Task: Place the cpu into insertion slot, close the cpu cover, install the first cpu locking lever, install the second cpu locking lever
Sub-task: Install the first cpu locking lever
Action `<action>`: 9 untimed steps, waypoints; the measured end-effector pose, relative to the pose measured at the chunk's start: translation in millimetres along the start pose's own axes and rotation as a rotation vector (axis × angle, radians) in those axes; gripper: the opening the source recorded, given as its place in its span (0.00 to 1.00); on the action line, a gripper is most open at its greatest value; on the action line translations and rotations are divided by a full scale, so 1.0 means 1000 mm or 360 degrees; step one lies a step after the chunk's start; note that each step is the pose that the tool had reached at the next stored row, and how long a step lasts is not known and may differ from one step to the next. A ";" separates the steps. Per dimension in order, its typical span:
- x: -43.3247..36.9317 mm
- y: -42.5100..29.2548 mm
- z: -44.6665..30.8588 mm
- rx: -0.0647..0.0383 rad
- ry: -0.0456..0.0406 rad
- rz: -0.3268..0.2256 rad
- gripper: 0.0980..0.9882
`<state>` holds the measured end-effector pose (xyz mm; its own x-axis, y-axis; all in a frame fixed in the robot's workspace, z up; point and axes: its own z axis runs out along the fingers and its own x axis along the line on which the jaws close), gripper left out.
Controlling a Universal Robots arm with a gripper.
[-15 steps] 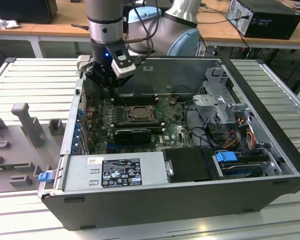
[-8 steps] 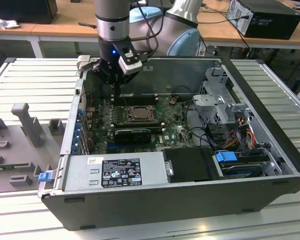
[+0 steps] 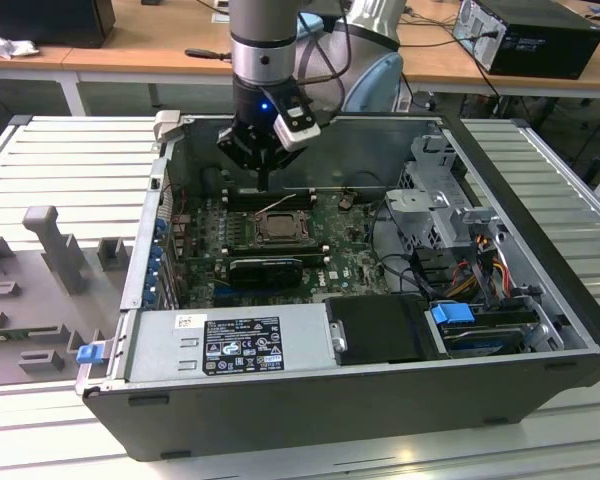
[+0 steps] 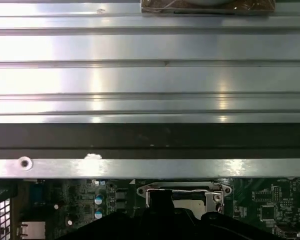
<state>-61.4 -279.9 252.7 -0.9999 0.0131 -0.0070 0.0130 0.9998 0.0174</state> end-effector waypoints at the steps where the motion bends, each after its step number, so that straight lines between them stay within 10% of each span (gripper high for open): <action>1: -0.0003 -0.0008 0.0001 -0.0009 0.0000 0.0000 0.01; 3: -0.0007 -0.0055 0.0013 -0.0062 0.0001 0.0000 0.01; 8: -0.0063 -0.0075 0.0112 -0.0064 0.0000 0.0001 0.01; 9: -0.0092 -0.0075 0.0128 -0.0100 0.0001 0.0000 0.01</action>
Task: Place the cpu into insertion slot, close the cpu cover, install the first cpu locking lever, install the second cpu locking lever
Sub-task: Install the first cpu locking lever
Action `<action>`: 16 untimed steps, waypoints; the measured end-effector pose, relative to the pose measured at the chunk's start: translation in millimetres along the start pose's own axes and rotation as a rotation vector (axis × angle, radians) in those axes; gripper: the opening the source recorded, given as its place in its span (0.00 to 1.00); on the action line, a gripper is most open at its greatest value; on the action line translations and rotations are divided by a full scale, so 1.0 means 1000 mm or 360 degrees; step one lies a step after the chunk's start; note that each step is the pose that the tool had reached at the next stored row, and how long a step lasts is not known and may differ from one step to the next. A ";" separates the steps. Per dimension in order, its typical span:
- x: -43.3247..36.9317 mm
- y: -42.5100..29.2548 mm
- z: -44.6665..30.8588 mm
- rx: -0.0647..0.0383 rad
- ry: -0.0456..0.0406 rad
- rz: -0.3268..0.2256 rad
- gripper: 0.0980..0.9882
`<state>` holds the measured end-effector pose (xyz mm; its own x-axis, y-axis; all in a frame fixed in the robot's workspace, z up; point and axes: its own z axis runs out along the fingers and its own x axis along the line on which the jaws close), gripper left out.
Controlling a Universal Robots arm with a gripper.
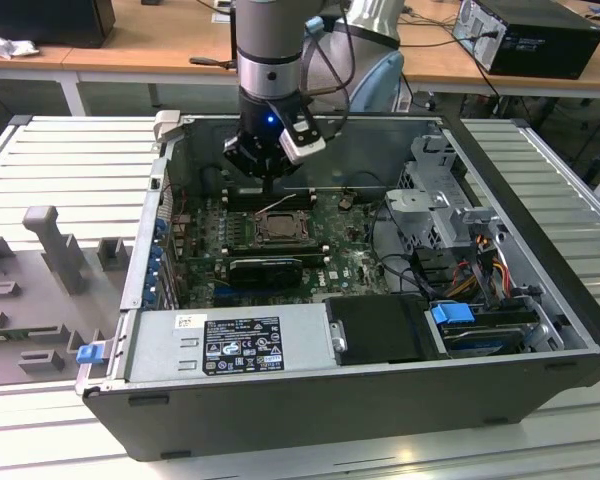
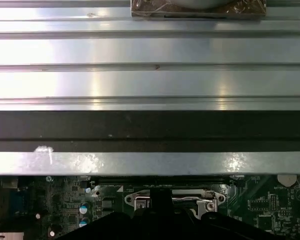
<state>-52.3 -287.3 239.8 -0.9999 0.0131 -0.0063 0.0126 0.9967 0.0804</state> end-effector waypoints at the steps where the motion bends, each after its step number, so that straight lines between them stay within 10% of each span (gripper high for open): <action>1: -0.0004 -0.0004 0.0056 -0.0002 0.0005 -0.0056 0.01; 16: -0.0299 0.0025 0.0287 -0.0003 0.0012 -0.0141 0.01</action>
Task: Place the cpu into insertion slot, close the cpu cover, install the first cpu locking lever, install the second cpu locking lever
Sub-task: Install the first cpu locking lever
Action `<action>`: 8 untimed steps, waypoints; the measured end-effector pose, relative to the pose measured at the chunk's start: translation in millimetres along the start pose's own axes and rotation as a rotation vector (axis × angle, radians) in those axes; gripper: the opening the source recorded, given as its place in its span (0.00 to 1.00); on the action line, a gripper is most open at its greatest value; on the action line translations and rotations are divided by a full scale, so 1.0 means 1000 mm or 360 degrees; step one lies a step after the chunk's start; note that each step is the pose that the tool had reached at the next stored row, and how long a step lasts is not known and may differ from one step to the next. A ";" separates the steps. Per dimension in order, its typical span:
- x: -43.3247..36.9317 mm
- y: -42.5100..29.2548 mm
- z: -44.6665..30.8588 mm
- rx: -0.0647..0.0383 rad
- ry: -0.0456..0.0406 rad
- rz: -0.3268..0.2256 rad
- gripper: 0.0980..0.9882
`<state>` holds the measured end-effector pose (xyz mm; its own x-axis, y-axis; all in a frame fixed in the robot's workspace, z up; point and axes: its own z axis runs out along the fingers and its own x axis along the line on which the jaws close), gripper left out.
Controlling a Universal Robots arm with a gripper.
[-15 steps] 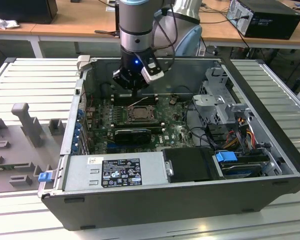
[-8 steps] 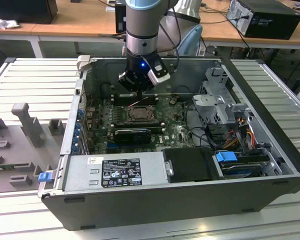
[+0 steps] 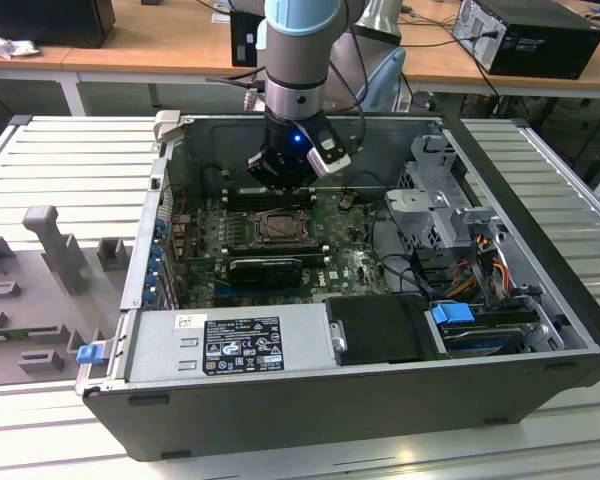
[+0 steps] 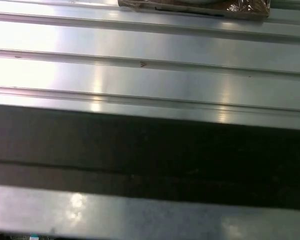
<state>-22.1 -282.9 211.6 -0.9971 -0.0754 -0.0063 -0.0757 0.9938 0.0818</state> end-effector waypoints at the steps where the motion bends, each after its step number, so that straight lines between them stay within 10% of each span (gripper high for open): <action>1: -0.0009 -0.0001 0.0010 0.0000 0.0000 -0.0004 0.01; 8: -0.0046 -0.0008 0.0056 0.0000 0.0001 -0.0011 0.01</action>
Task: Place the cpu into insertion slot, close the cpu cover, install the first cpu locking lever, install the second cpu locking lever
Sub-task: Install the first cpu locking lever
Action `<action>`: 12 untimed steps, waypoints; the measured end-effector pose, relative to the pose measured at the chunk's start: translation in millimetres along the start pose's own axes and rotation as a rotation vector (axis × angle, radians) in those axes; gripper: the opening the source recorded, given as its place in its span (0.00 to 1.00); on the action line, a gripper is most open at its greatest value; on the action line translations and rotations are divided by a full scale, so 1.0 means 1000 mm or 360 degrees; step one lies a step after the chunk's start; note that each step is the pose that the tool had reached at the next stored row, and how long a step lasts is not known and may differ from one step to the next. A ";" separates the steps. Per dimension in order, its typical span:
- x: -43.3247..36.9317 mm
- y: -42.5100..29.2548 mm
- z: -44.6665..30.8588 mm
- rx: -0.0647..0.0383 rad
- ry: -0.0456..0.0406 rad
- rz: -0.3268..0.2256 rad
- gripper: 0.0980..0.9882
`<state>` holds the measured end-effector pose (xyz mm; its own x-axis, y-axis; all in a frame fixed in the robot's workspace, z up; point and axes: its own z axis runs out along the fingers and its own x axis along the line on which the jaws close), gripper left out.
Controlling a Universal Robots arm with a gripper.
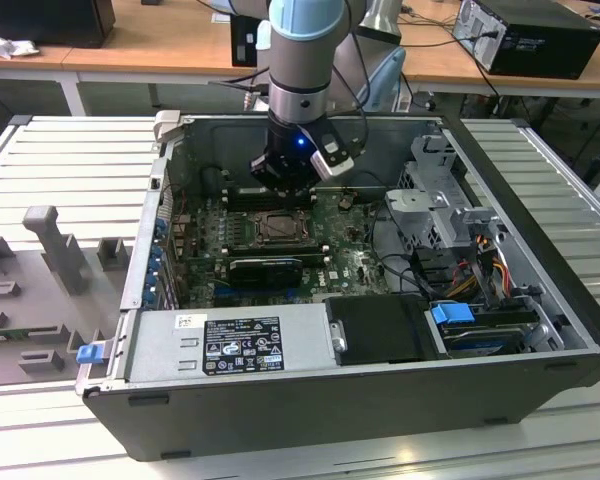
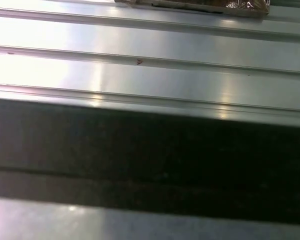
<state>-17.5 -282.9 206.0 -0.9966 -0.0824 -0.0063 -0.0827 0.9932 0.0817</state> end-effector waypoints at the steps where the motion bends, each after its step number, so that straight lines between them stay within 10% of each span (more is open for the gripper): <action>1: -0.0001 -0.0001 0.0009 0.0000 0.0000 0.0000 0.01; 12: -0.0006 -0.0002 0.0015 0.0003 0.0000 -0.0001 0.01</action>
<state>-16.9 -282.9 204.5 -0.9965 -0.0834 -0.0061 -0.0836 0.9933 0.0798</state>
